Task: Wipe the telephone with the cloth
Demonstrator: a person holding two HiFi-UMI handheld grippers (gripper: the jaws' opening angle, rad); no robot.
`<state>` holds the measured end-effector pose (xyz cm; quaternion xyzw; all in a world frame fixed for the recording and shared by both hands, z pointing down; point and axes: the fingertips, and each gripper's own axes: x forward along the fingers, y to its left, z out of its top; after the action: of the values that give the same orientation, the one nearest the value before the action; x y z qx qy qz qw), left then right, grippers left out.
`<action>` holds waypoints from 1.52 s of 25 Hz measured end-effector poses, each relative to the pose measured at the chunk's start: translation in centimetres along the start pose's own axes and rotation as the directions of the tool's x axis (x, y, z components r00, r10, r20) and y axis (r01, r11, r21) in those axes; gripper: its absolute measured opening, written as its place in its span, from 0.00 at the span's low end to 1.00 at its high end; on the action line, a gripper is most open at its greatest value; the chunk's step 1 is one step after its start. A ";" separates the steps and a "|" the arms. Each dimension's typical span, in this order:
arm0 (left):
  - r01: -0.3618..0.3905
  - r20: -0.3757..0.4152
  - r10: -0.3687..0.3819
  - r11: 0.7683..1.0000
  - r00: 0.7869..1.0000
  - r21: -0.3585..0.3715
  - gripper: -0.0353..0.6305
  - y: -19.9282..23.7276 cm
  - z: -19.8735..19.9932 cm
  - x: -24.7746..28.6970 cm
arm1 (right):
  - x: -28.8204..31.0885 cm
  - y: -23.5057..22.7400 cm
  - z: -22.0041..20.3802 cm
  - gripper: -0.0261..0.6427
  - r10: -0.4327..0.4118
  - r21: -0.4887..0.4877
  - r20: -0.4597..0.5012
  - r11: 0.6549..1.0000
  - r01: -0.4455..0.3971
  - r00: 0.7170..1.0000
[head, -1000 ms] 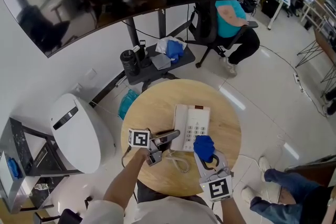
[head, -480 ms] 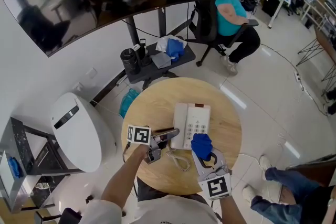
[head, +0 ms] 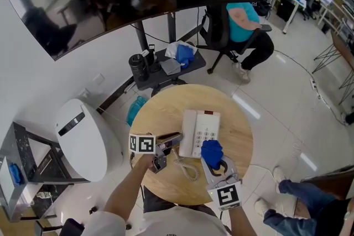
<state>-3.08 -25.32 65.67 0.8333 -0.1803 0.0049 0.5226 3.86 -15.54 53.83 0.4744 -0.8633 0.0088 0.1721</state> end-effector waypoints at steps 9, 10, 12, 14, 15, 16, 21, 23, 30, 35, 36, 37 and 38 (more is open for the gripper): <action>-0.058 0.124 0.029 0.970 0.992 0.236 0.11 -8.3 1.0 -1.9 | -1.5 0.8 3.0 0.17 0.023 0.026 0.046 0.999 -0.024 0.999; -0.054 0.132 0.021 0.967 0.991 0.250 0.10 -9.4 0.9 -2.1 | -1.7 1.0 3.4 0.17 0.026 0.027 0.058 0.999 -0.028 0.998; -0.046 0.152 0.003 0.960 0.988 0.277 0.10 -11.7 0.8 -2.4 | -2.1 1.3 4.1 0.17 0.029 0.036 0.073 0.999 -0.032 0.997; -0.050 0.174 -0.007 0.947 0.985 0.316 0.10 -13.8 1.0 -2.9 | -2.4 1.4 4.8 0.17 0.027 0.047 0.084 0.998 -0.031 0.996; -0.056 0.187 -0.008 0.939 0.982 0.339 0.08 -14.7 1.1 -3.2 | -2.5 1.4 5.0 0.17 0.028 0.046 0.091 0.998 -0.032 0.995; -0.064 0.198 -0.009 0.930 0.980 0.361 0.08 -15.6 1.2 -3.4 | -2.5 1.6 5.3 0.17 0.030 0.042 0.097 0.999 -0.034 0.995; -0.086 0.226 -0.014 0.900 0.974 0.427 0.06 -18.8 0.3 -4.6 | -3.4 2.3 6.6 0.17 0.021 0.047 0.117 0.999 -0.027 0.993; -0.093 0.236 -0.018 0.890 0.972 0.447 0.05 -19.9 0.2 -5.1 | -3.7 2.2 7.1 0.17 0.003 0.069 0.127 0.998 -0.012 0.992; -0.175 0.277 0.012 0.801 0.961 0.572 0.05 -23.7 -1.2 -7.5 | -5.3 3.9 9.0 0.17 -0.037 0.196 0.147 0.981 0.007 0.989; -0.237 0.311 0.033 0.724 0.950 0.648 0.05 -25.7 -3.3 -10.5 | -7.1 6.8 10.0 0.17 -0.085 0.248 0.150 0.968 0.045 0.985; -0.244 0.317 0.032 0.712 0.948 0.658 0.05 -26.1 -3.7 -11.2 | -7.5 7.5 10.2 0.17 -0.095 0.253 0.151 0.966 0.054 0.984; -0.254 0.326 0.032 0.701 0.945 0.666 0.05 -26.5 -4.2 -11.9 | -8.0 8.2 10.3 0.17 -0.105 0.255 0.152 0.965 0.064 0.983; -0.265 0.337 0.034 0.693 0.941 0.671 0.05 -26.8 -4.5 -12.7 | -8.4 8.9 10.5 0.17 -0.117 0.254 0.152 0.964 0.075 0.982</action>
<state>-5.91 -7.20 41.93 0.9424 -0.3091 -0.0091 0.1272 -2.33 -5.72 42.74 0.5326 -0.8427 0.0683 0.0398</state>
